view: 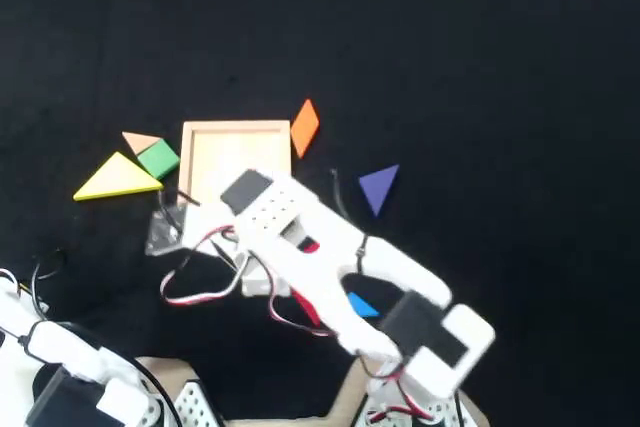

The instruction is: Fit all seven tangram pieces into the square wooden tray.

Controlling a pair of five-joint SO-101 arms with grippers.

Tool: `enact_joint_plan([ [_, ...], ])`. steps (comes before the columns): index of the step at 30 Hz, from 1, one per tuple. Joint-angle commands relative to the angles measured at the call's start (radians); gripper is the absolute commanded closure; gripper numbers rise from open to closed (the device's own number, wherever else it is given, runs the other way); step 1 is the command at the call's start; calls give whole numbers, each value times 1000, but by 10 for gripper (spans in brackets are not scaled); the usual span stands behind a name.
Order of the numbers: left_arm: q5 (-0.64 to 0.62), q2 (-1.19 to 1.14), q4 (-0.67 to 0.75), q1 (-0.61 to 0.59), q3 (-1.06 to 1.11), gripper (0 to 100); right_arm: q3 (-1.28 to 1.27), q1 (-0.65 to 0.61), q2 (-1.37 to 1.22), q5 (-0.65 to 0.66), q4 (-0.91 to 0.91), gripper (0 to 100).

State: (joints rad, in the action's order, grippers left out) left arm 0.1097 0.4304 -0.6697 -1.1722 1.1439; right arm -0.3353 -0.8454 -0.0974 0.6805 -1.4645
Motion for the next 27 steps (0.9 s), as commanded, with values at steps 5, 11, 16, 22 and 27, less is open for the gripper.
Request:
enact_joint_plan([
  [5,-9,17,-2,-4,-12,909,54,31,-206,-37,37,988],
  [11,-9,17,-2,-4,-12,909,124,58,-252,-35,38,988],
  [16,-9,17,-2,-4,-12,909,216,175,-335,15,37,988],
  [22,-9,17,-2,-4,-12,909,374,333,-429,71,26,988],
  [27,-9,17,-2,-4,-10,909,461,456,-433,152,15,988],
])
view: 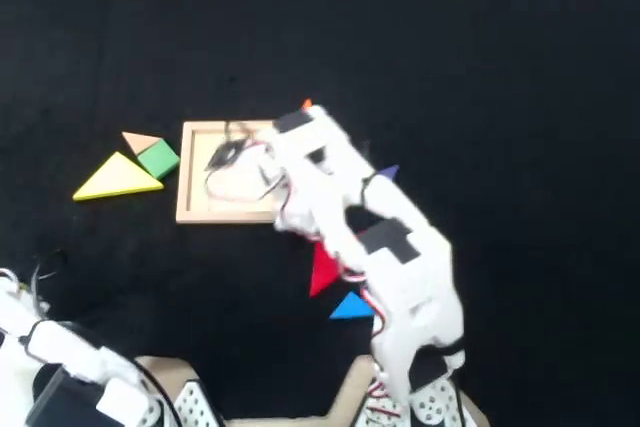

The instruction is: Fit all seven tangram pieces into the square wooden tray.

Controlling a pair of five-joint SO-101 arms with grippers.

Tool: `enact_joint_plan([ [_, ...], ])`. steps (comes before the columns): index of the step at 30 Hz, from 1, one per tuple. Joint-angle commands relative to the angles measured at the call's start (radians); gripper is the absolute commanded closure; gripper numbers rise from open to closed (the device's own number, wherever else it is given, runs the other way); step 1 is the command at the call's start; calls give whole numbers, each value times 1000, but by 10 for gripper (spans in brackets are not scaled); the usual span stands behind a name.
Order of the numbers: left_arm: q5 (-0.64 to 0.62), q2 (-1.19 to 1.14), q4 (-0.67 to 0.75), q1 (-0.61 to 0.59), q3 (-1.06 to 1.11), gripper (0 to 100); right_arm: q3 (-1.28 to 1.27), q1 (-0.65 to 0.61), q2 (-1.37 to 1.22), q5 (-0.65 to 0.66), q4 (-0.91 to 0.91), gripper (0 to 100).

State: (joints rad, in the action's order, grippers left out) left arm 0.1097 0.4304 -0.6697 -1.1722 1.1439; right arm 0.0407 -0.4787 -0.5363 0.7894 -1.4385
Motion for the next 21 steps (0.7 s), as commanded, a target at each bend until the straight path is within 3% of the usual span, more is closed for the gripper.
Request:
enact_joint_plan([
  [1,-9,17,-2,-4,-10,909,104,118,5,58,-8,988],
  [6,-9,17,-2,-4,-8,909,157,264,7,114,-17,988],
  [9,-9,17,-2,-4,-8,909,171,313,27,132,-110,988],
  [14,-11,17,0,10,-8,909,133,391,266,215,-227,988],
  [18,-11,17,-3,35,-5,909,-67,437,581,288,-117,988],
  [21,-11,17,-3,42,-4,909,-352,443,786,338,74,987],
])
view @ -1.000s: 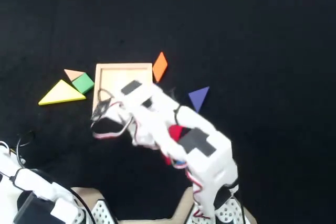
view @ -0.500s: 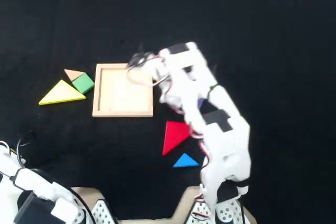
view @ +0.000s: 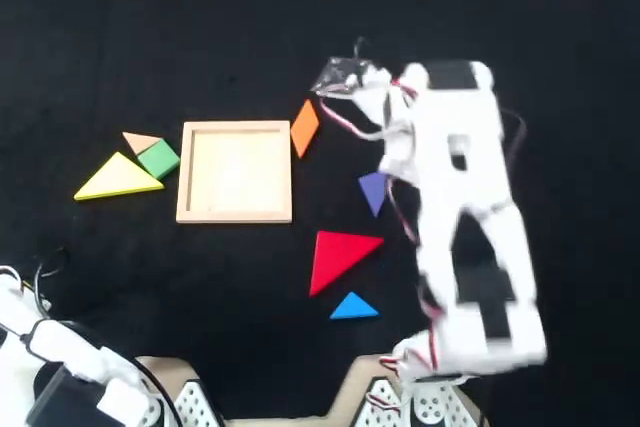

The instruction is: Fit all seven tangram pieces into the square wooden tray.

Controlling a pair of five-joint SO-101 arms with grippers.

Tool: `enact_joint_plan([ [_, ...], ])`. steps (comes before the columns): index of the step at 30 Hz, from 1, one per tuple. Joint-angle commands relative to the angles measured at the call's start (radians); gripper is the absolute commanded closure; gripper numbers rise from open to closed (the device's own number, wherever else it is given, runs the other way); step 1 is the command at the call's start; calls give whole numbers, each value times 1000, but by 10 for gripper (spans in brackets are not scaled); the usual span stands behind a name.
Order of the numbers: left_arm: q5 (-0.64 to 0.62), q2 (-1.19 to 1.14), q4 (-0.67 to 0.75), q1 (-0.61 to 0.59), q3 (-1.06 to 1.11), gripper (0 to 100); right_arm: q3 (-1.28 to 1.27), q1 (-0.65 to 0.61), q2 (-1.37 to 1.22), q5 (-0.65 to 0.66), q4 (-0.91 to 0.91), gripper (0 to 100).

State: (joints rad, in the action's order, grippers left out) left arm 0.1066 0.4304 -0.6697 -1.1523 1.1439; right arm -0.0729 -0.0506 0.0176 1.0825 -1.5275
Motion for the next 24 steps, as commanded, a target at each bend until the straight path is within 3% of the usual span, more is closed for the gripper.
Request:
enact_joint_plan([
  [1,-8,17,-3,25,-4,909,-358,14,285,43,269,984],
  [5,-8,17,-3,25,-2,909,-802,-41,430,40,767,982],
  [7,-8,17,-3,25,-2,909,-926,-72,492,43,847,936],
  [12,-8,17,-3,24,-2,909,-897,-150,572,69,575,695],
  [18,-3,15,-3,25,-2,909,-711,-287,492,358,147,711],
  [24,-3,15,-3,25,-2,909,-616,-399,309,381,163,668],
])
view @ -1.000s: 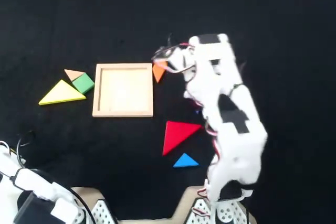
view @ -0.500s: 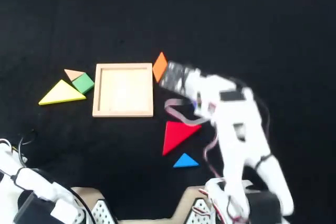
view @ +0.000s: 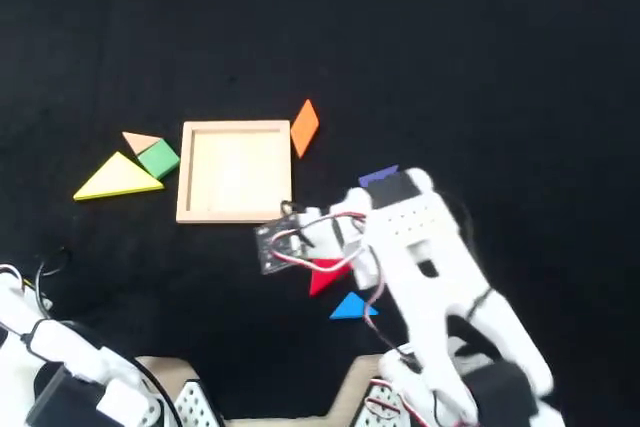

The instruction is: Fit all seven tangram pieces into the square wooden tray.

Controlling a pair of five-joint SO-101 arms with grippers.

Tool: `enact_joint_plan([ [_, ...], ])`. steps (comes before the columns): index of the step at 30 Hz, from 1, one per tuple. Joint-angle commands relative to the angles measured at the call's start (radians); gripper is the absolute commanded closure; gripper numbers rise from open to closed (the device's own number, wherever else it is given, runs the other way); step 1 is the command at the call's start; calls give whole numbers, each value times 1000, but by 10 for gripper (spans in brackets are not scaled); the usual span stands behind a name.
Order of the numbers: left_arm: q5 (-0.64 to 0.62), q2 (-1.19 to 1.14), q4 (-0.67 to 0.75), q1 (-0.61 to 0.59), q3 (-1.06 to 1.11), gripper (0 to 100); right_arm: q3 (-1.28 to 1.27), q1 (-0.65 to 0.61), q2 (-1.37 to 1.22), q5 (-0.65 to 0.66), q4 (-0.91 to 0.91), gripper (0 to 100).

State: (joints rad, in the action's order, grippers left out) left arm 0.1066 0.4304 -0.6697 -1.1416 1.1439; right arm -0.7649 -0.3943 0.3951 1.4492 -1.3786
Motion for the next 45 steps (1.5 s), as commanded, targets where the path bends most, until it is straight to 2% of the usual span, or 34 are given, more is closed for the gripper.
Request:
enact_joint_plan([
  [1,-3,14,-3,15,-2,909,85,-72,-101,14,31,658],
  [6,-2,11,0,15,-2,909,150,-138,-259,-17,92,650],
  [13,-2,11,3,16,-2,909,220,-138,-420,-17,94,652],
  [20,0,8,-2,58,-2,909,163,-135,-423,9,107,652],
  [26,0,8,-2,58,-2,909,160,-49,-427,14,181,652],
  [34,0,6,-3,58,-1,909,48,-12,-423,121,308,652],
  [40,0,6,-3,51,-1,909,31,5,-390,173,305,652],
  [45,0,6,-3,54,-1,909,35,5,-312,213,196,652],
])
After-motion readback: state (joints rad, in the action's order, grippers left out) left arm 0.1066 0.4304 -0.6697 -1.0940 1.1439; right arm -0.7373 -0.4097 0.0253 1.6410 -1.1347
